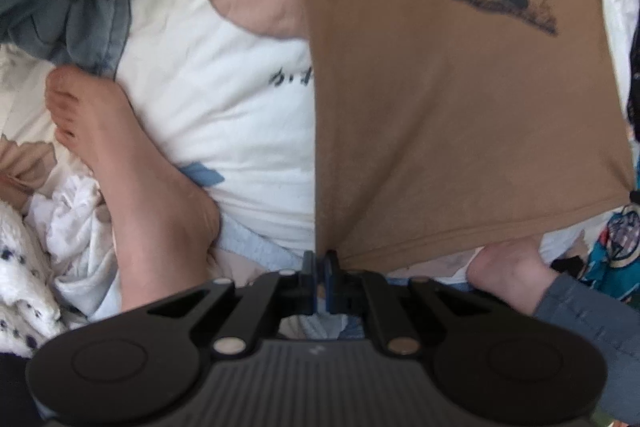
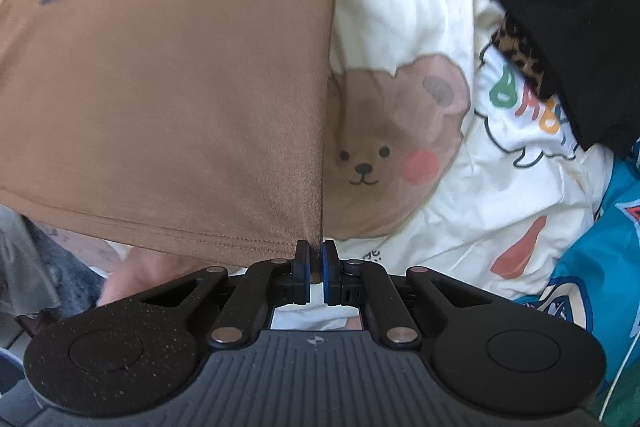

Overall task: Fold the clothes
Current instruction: 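Lift the hem with both tools and fold it toward the collar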

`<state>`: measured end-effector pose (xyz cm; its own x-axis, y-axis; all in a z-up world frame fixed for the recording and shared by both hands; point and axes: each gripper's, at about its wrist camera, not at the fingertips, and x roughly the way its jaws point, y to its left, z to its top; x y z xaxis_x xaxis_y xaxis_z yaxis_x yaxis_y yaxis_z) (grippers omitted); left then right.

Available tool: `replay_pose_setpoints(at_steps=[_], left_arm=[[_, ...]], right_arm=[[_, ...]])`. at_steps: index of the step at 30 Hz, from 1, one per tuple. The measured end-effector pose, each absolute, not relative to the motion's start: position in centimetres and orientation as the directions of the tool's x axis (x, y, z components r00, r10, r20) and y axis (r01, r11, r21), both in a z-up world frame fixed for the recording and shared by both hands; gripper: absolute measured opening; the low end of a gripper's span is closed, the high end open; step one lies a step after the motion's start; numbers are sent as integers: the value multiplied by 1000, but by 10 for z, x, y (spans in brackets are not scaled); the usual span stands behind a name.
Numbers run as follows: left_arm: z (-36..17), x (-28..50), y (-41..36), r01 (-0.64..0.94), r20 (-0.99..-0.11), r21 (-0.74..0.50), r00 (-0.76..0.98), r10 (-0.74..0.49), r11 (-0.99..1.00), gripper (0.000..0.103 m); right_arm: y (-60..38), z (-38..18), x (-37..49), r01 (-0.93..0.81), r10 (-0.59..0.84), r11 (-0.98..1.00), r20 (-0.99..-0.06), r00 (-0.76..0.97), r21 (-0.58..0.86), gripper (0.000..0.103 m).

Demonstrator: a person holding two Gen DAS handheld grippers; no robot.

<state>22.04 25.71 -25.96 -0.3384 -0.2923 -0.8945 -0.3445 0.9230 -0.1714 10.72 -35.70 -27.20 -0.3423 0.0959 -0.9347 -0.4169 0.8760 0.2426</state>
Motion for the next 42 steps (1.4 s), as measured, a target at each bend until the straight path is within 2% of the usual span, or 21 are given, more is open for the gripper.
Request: replay_pose_setpoints(at_steps=[17,42], left_arm=[[-203,284,289,-408,-917,-232,-212,-339,883,3],[-144,370,314,-417,-956,-236,-60,-286,878,3]], right_arm=[[-357,-217,166,-348,173,900,-948,-267,262,3],[-347,-143,270,-308,236,918,-968,-83,250,3]])
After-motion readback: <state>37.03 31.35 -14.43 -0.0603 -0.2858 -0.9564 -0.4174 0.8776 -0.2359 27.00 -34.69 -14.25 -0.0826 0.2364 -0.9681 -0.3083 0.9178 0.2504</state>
